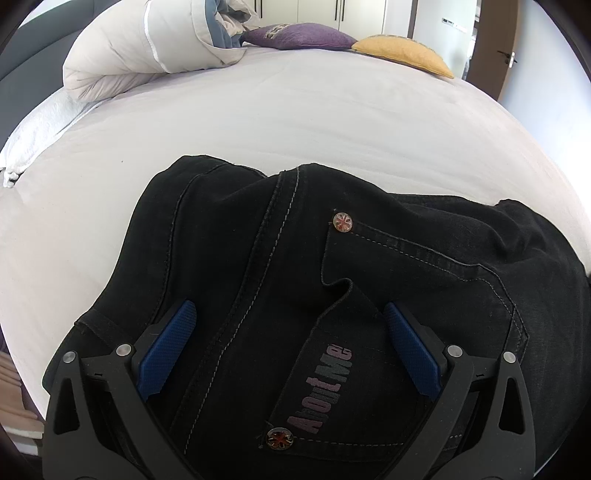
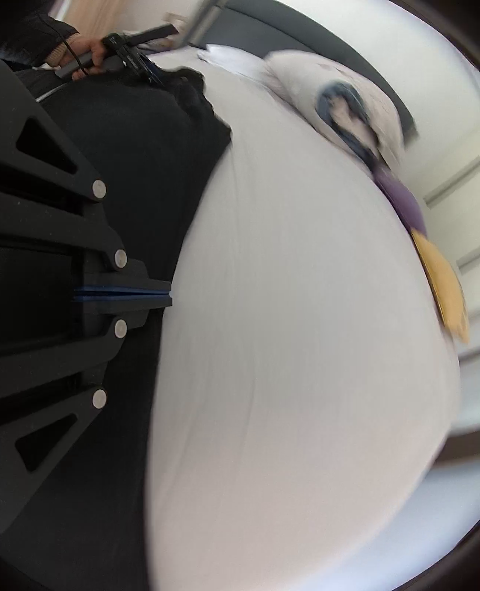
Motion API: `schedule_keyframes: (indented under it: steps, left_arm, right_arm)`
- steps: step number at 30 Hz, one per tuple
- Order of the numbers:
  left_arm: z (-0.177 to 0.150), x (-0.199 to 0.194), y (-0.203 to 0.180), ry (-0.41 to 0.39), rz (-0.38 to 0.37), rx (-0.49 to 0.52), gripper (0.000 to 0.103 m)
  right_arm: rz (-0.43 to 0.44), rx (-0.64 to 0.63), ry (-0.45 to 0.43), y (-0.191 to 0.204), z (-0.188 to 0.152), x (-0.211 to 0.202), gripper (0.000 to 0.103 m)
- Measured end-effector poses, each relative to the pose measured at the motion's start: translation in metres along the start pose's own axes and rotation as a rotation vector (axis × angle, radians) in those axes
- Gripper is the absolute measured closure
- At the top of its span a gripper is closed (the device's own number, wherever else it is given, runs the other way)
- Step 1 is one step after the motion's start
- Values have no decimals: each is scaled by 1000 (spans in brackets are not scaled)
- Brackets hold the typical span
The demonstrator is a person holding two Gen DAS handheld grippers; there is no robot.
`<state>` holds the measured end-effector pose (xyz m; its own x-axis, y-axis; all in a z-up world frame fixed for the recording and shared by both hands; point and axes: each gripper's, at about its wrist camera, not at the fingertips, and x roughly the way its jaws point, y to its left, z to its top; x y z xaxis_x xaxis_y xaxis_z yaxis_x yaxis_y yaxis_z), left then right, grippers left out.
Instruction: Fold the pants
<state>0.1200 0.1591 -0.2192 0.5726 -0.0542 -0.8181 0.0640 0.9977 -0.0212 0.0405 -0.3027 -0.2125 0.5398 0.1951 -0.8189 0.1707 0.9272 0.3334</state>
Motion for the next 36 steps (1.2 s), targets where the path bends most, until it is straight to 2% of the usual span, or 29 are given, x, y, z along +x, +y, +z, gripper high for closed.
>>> schedule_keyframes:
  steps: [1,4,5,6,8,10,11,12,14,15,16,17,19,20,24,26,27,29,30,31,33,36]
  left_arm:
    - [0,0,0,1,3,1,0]
    - [3,2,-2,10,12,0,0]
    - [5,2,-3,17,16,0,0]
    - [8,1,-5,28,27,4,0]
    - [14,-6,-11,53,71,4,0]
    - [21,-23,-20,25,92,-14,0]
    - [24,-36,-29,-8,73,-22,0]
    - [26,-46,-37,-29,53,-28,0]
    - [28,-66,-69,-53,-15,-28,0]
    - [26,-70,-88,-43,-48,-2,0]
    - [24,-71,-108,-31,-71,32,0]
    - [21,-70,-123,-22,-87,60,0]
    - [6,-61,-163,19,-123,145,0]
    - [1,-56,-174,36,-131,166,0]
    - [-27,-29,-210,134,-145,220,0]
    - [-30,-27,-210,109,-142,208,0]
    - [-28,-26,-208,120,-149,192,0]
    - [-23,-30,-209,133,-142,193,0]
    - [-20,-35,-211,125,-135,197,0]
    - [-18,-41,-214,105,-146,200,0]
    - [-13,-56,-227,72,-195,206,0]
    - [-11,-62,-249,63,-288,201,0]
  right_arm:
    - [-17,46,-25,-20,-6,-16,103]
    - [-162,162,-111,-70,-28,-72,103]
    - [-213,193,-138,-82,-34,-88,97]
    - [-241,237,-169,-92,-40,-105,95]
    - [-127,326,-271,-106,-55,-141,74]
    - [115,342,-343,-92,-70,-152,58]
    - [216,343,-340,-83,-75,-148,54]
    - [329,347,-310,-72,-81,-136,53]
    - [471,356,-241,-44,-94,-102,53]
    - [489,359,-197,-37,-100,-84,53]
    - [469,362,-149,-32,-108,-66,53]
    - [426,371,-107,-35,-118,-50,67]
    - [370,351,-111,-48,-127,-49,96]
    - [368,349,-111,-64,-130,-55,101]
    - [290,456,-230,-128,-144,-98,103]
    - [222,531,-307,-167,-154,-131,103]
    - [154,559,-345,-186,-156,-151,102]
    - [21,625,-418,-212,-167,-189,47]
    - [17,665,-470,-221,-175,-206,42]
    - [53,706,-513,-229,-182,-221,40]
    - [142,762,-513,-242,-189,-237,37]
    - [216,756,-484,-226,-193,-232,31]
